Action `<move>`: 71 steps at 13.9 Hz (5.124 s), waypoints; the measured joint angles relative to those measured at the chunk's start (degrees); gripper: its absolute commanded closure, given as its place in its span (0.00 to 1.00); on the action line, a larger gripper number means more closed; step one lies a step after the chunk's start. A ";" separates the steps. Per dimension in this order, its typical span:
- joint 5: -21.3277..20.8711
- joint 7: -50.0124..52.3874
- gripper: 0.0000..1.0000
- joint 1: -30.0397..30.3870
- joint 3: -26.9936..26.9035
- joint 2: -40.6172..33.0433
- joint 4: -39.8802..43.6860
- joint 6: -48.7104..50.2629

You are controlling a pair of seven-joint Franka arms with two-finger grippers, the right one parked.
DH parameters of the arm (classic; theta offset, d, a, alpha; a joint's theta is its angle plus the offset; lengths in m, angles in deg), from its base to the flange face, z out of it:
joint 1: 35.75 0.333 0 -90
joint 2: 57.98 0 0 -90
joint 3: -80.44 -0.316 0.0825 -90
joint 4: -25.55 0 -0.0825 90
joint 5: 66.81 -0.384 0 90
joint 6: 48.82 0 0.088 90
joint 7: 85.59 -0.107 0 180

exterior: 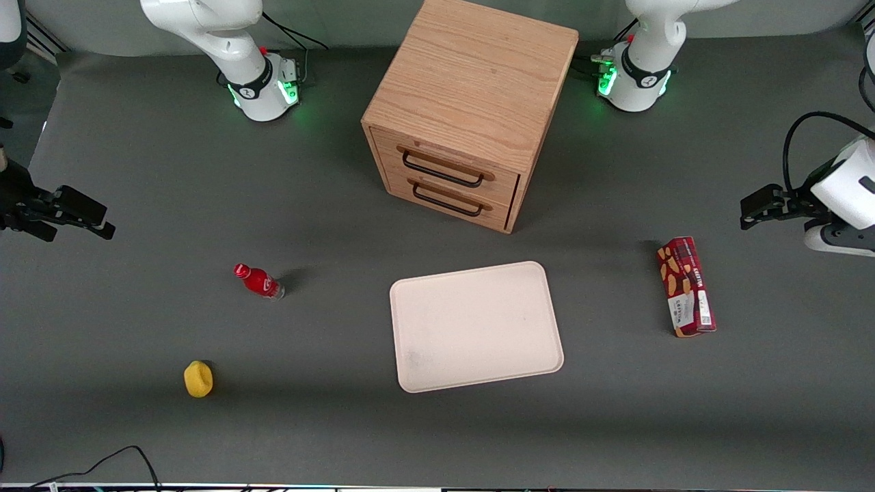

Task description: Place red cookie box on tray

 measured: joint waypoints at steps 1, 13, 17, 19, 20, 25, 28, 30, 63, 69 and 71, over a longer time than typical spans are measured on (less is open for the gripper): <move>0.02 0.07 0.00 0.08 -0.11 0.77 -0.05 -0.07; 1.43 0.31 0.00 6.15 -0.89 15.73 -10.86 -19.15; 2.76 4.66 0.15 5.60 -0.24 19.37 -16.65 -32.34; 2.74 5.59 0.65 4.87 -0.09 20.21 -18.20 -34.19; 2.73 5.59 0.89 4.90 -0.14 20.22 -19.12 -35.33; 2.70 5.58 1.00 4.91 -0.22 20.15 -21.10 -36.87; 2.74 6.69 1.00 4.75 0.04 19.62 -19.55 -34.66; 2.76 10.85 1.00 3.19 0.45 19.35 -13.31 -26.87; -3.89 43.45 0.00 -25.07 0.13 38.29 16.46 -19.30; -4.28 37.75 0.00 -19.50 -0.61 29.16 17.18 -7.34; -4.24 31.08 0.00 -15.54 -0.67 25.89 17.15 -2.62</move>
